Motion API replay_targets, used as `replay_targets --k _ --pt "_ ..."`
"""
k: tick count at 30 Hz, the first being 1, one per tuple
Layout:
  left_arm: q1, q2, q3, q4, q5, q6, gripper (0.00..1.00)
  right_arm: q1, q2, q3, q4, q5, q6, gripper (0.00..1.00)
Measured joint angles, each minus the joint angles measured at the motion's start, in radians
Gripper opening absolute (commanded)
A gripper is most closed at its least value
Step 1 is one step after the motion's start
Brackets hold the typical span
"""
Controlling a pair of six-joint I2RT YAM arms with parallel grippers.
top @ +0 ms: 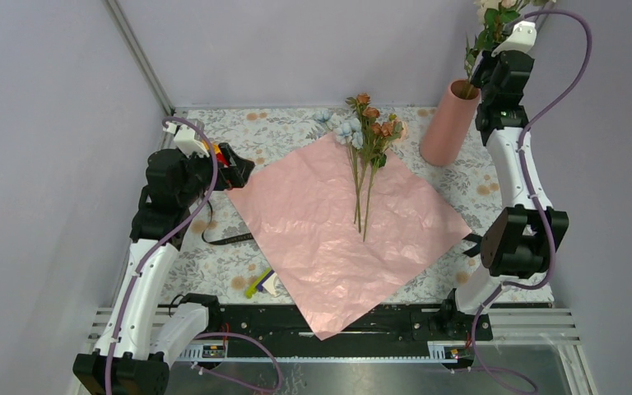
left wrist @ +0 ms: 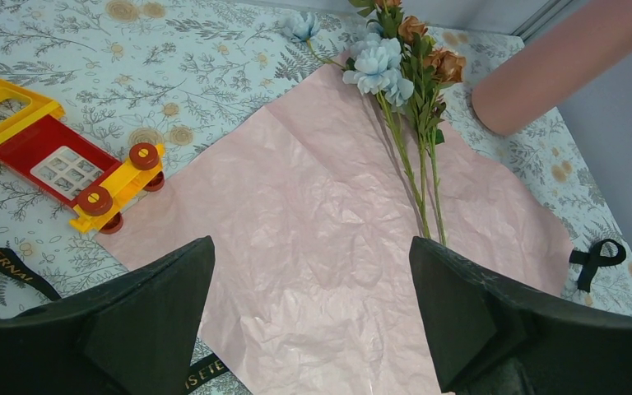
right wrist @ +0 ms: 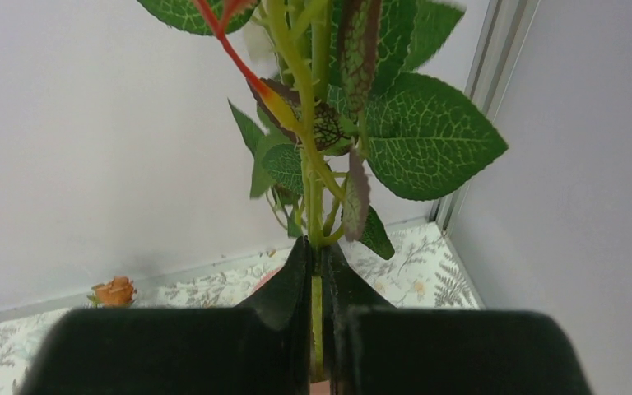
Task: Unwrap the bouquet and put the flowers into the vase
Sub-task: Insert the fake flower into the vase.
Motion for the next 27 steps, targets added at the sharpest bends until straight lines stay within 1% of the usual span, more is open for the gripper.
replay_targets --k 8,18,21,27 --pt "0.001 0.007 -0.006 0.001 0.004 -0.005 0.95 0.0 0.002 -0.12 0.041 -0.007 0.045 0.0" --pt "0.002 0.008 -0.013 0.001 0.006 -0.011 0.95 0.0 0.018 -0.17 0.063 -0.006 0.064 0.0" --pt "0.002 0.008 -0.013 0.001 0.006 -0.011 0.95 0.0 0.024 -0.187 0.066 -0.006 0.071 0.05" --pt "0.002 0.008 -0.013 0.001 0.007 -0.015 0.95 0.0 0.04 -0.202 0.077 -0.007 0.082 0.21"
